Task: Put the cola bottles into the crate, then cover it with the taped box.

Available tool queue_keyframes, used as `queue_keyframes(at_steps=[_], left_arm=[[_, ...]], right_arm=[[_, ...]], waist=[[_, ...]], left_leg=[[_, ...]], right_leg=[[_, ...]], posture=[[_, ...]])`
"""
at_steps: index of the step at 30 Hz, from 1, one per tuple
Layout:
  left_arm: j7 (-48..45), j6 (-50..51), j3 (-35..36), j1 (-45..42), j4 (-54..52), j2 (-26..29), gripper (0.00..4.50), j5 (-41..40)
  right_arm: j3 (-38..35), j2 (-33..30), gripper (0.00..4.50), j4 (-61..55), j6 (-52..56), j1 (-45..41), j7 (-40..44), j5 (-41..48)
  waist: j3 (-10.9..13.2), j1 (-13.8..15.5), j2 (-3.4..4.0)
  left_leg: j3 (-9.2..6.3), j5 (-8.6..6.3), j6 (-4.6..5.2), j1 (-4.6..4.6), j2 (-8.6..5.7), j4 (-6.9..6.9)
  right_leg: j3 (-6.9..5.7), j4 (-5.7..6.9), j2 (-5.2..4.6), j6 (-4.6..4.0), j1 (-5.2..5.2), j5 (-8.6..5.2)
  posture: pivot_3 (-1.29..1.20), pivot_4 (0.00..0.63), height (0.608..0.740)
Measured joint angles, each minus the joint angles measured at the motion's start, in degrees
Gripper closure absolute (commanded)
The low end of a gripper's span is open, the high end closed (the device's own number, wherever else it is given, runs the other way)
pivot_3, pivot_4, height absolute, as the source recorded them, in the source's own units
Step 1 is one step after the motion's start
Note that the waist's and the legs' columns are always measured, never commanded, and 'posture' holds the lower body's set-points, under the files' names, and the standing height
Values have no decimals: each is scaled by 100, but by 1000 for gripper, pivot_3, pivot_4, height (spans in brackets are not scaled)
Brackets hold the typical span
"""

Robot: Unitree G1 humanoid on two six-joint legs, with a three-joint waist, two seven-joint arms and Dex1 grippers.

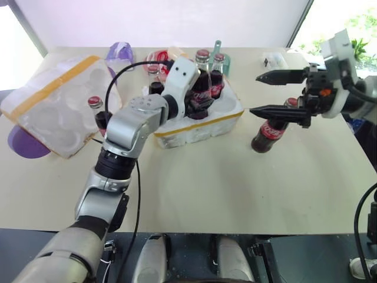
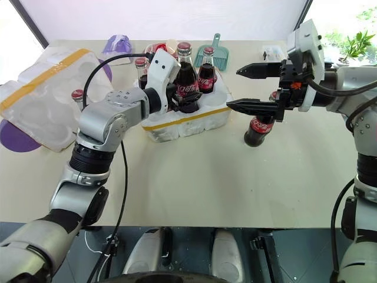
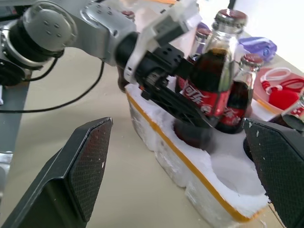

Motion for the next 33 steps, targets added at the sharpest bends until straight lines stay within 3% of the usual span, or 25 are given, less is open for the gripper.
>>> queue_keyframes(at_steps=[8, 11, 12, 15, 21, 26, 30, 33], left_arm=[[-192, -417, -226, -34, 919, -194, 1757, 496], [-225, -572, -212, -89, 1119, -282, 291, 575], [-222, -577, -199, -90, 1143, -312, 90, 604], [-216, -447, -133, -10, 967, -310, 90, 594], [-379, 462, 887, 997, -855, -40, 90, -306], [-644, 1092, 2340, 1956, -3043, 732, 90, -1605], [-709, 1558, 3296, 3382, -4139, 1288, 90, -2385], [-567, 1567, 3896, 4226, -4463, 1526, 90, -2527]], right_arm=[[338, 89, 0, 410, -261, -146, -46, -507], [437, 137, 0, 483, -309, -205, -57, -650], [463, 162, 0, 521, -335, -238, -56, -686], [509, 190, 0, 553, -409, -266, -48, -738], [525, 290, 0, 658, -462, -335, -47, -769], [565, 432, 0, 729, -505, -369, 13, -828], [600, 501, 0, 875, -546, -435, 83, -885], [629, 552, 0, 976, -600, -477, 130, -927]], waist=[[-3, -13, 3], [-5, 4, 5], [-5, 9, 5], [-6, 1, 5], [-5, -111, 6], [-5, -142, 7], [-4, -129, 4], [-4, -95, 3]], left_leg=[[1, 0, 0, 4, 0, -2], [0, 0, 0, 11, 0, 4], [0, 1, -1, 13, 0, 6], [-1, 1, -1, 15, 0, 7], [-2, 6, -11, 6, 3, -6], [-2, 2, -3, 8, 3, -4], [-2, 2, -3, 7, 3, -1], [-4, 2, -3, 7, 2, 3]], right_leg=[[0, 1, 0, 0, 0, 0], [-1, 1, 0, 0, 15, 0], [-1, 1, 0, 1, 20, 1], [-1, 1, 0, 4, 23, 2], [2, 4, 1, 3, -1, 2], [5, 3, 0, 3, 2, 2], [6, 3, -1, 2, 5, 2], [3, 3, -1, 1, 9, 2]], posture=[[0, 150, 736], [0, 150, 736], [0, 150, 736], [0, 150, 736], [0, 150, 736], [0, 150, 736], [0, 150, 736], [0, 150, 736]])
